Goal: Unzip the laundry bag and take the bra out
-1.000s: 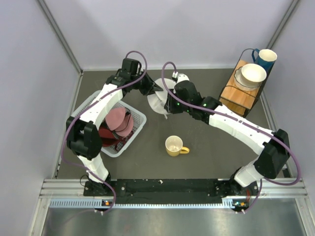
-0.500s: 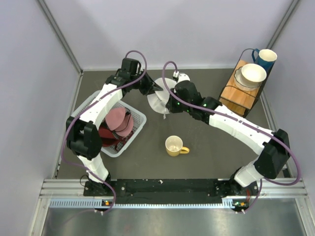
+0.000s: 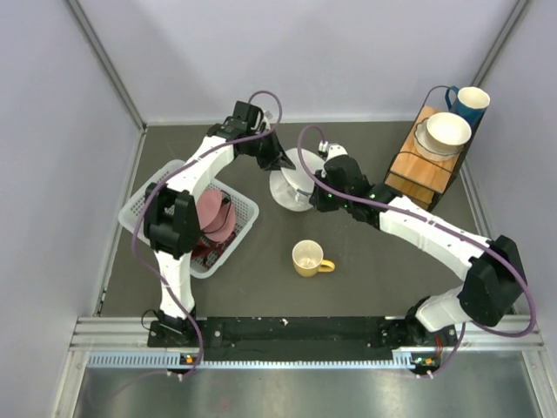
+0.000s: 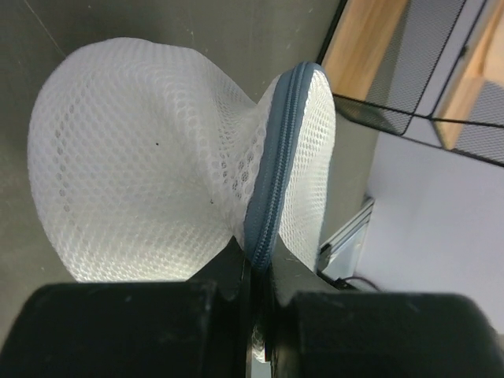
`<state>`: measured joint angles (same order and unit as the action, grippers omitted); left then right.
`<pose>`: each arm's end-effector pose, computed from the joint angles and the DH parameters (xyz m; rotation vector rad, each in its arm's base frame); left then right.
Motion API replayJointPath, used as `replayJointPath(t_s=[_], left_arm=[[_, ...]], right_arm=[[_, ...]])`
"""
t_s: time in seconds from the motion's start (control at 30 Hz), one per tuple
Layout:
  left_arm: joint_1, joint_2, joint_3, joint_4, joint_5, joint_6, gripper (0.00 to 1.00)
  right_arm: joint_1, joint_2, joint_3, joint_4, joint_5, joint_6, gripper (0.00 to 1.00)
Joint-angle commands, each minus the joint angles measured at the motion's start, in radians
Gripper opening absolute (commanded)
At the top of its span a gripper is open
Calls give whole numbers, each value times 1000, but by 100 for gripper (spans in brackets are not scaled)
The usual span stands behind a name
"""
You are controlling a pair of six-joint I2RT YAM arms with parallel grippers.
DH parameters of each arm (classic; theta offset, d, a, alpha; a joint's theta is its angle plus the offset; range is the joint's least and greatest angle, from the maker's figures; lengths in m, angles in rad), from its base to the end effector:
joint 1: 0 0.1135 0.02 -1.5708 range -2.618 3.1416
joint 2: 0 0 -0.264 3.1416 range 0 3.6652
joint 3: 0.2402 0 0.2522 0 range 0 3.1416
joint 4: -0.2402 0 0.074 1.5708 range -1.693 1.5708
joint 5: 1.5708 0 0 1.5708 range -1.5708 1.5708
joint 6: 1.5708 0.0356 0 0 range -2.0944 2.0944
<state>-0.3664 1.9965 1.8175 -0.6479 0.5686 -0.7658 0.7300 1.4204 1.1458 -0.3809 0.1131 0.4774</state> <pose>0.4144 -0.1795 0.2928 -0.2221 2.5700 -1.1684 0.2405 0.2099 0.2992 -0.2236 2.2642 0.5299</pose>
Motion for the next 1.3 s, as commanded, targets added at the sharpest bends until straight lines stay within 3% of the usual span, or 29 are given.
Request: replayJointPath(t_s=[0.0, 0.07, 0.13, 0.17, 0.23, 0.3, 0.37, 0.4, 0.47, 0.57, 0.73, 0.97, 1.03, 1.13, 1.17, 1.27], left_arm=[[6, 85, 129, -18, 5, 166, 0], [6, 143, 173, -45, -10, 178, 0], [6, 172, 239, -83, -12, 166, 10], [6, 188, 261, -123, -9, 166, 31], [6, 174, 281, -144, -18, 161, 61], [14, 110, 260, -148, -55, 137, 73], [33, -3, 116, -113, -40, 73, 75], [37, -52, 44, -8, -29, 10, 75], [40, -175, -146, 62, -47, -36, 74], [40, -266, -294, 125, -32, -111, 69], [15, -352, -417, 186, -19, -187, 68], [-32, -320, -497, 264, -4, -254, 67], [-37, -295, -492, 281, -6, -268, 60], [-36, -266, -440, 286, -9, -270, 10], [-31, -259, -422, 274, -10, -250, 0], [-5, -229, -327, 200, -3, -180, 0]], right_arm=[[-3, 23, 51, 4, -104, -48, 0], [-1, 34, 69, 7, -142, -25, 0], [2, 55, 80, 5, -167, 1, 0], [0, 61, 91, 5, -173, 10, 0], [2, 81, 97, 5, -179, 30, 0], [3, 94, 103, 11, -181, 39, 0], [3, 101, 103, 16, -173, 47, 0], [2, 101, 101, 16, -168, 47, 0], [2, 103, 100, 19, -164, 49, 0], [2, 104, 98, 20, -165, 50, 0], [2, 106, 98, 22, -165, 53, 0], [0, 109, 101, 22, -162, 55, 0], [0, 107, 100, 22, -161, 55, 0], [0, 101, 86, 20, -155, 47, 0], [-1, 97, 80, 14, -147, 40, 0], [-30, 49, 31, -10, -116, 4, 0]])
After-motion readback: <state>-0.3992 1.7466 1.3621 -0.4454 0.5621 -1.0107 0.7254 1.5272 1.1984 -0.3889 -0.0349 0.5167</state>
